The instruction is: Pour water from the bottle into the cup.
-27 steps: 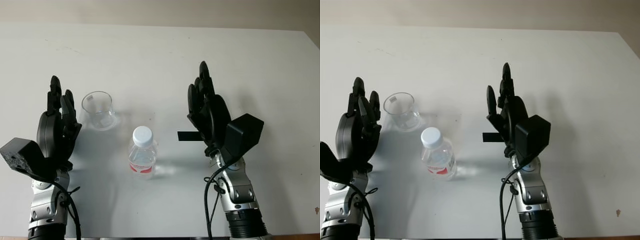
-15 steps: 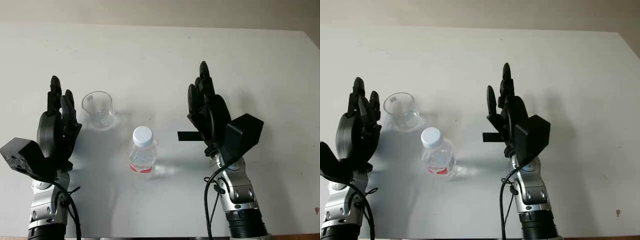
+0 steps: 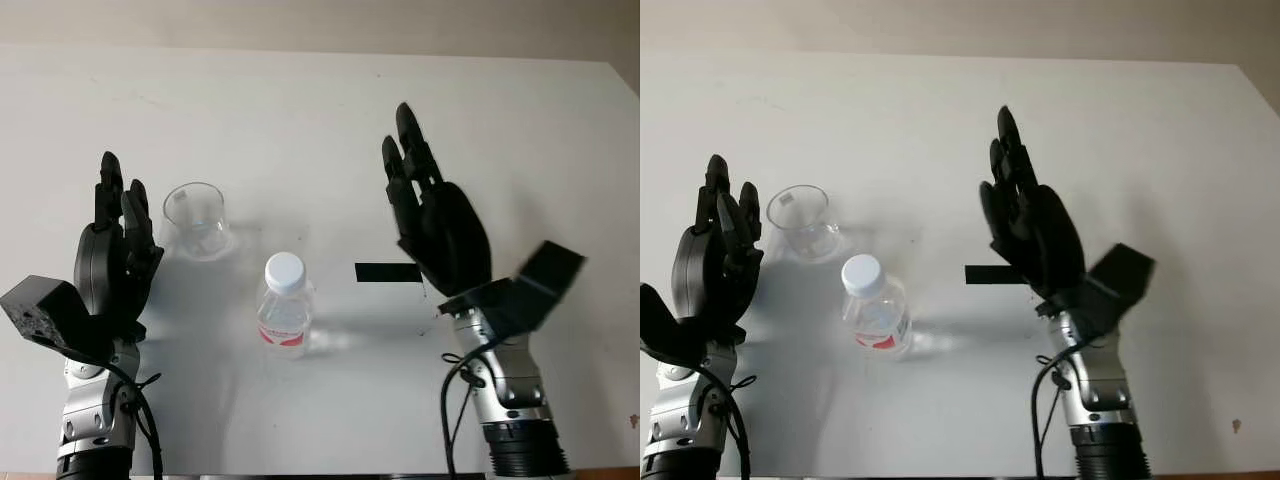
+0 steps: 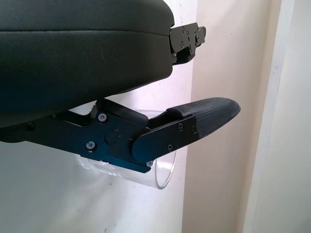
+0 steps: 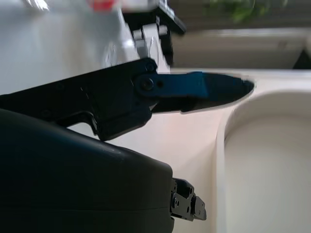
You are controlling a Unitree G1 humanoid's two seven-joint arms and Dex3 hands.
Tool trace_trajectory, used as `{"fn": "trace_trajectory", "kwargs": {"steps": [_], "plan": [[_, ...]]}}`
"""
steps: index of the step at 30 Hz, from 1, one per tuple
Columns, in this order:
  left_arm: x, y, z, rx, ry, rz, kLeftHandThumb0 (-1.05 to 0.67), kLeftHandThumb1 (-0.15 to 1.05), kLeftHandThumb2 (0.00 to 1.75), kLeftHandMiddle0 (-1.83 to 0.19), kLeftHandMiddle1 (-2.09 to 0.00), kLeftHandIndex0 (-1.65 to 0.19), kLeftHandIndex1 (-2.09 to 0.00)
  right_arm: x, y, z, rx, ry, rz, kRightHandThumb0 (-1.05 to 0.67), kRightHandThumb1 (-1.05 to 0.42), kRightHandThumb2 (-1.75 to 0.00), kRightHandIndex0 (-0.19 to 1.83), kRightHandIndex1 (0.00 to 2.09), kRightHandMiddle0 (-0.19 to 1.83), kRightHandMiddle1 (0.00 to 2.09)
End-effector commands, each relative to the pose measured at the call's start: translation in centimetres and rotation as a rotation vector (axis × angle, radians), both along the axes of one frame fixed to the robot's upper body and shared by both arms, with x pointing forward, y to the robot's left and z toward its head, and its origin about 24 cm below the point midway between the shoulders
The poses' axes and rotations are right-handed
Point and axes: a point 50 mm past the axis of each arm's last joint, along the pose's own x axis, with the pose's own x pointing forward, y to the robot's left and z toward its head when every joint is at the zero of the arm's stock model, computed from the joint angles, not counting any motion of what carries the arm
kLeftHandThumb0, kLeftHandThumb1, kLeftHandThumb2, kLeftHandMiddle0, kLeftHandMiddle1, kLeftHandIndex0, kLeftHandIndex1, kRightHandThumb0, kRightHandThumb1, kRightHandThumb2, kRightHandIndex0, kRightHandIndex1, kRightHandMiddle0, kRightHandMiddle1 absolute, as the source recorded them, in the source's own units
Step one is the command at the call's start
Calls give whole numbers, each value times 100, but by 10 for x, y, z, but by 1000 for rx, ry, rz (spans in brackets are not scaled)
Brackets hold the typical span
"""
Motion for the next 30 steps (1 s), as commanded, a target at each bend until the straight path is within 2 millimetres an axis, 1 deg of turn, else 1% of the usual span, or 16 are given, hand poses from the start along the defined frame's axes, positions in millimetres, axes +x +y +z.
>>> {"fn": "trace_trajectory", "kwargs": {"steps": [1,5,8,13,17,22,25,30], "plan": [[2,-2,3,3,-19,-2,-70,105,75,11,-6,16,-6,-9,-8,2,-17,-8,34,-96,-103,-11,-19,0,-19,0],[2,-3,5,8,-21,2,-71,105,75,12,-5,17,-6,-23,-12,2,-79,-28,102,-97,-101,-6,-19,0,-19,0],[2,-3,5,8,-22,1,-70,105,75,12,-5,17,-5,-28,-11,0,-105,-20,146,-96,-100,-5,-19,0,-19,0],[1,-1,4,2,-22,6,-71,105,75,12,-5,17,-5,-30,0,-12,-136,44,212,-96,-96,-4,-19,0,-19,0],[0,0,4,9,-23,16,-71,105,75,11,-5,17,-5,-27,12,-30,-177,131,236,-93,-94,-4,-19,0,-19,0],[0,2,6,14,-24,32,-71,105,76,11,-6,16,-6,-18,28,-50,-223,178,264,-92,-92,-4,-19,0,-19,0],[1,5,8,26,-28,39,-71,105,77,11,-6,16,-6,-13,37,-54,-232,169,285,-91,-92,-5,-19,0,-19,0],[4,11,16,34,-52,46,-70,105,75,9,-6,15,-6,-8,48,-56,-228,161,320,-96,-91,-5,-19,0,-19,0]]}}
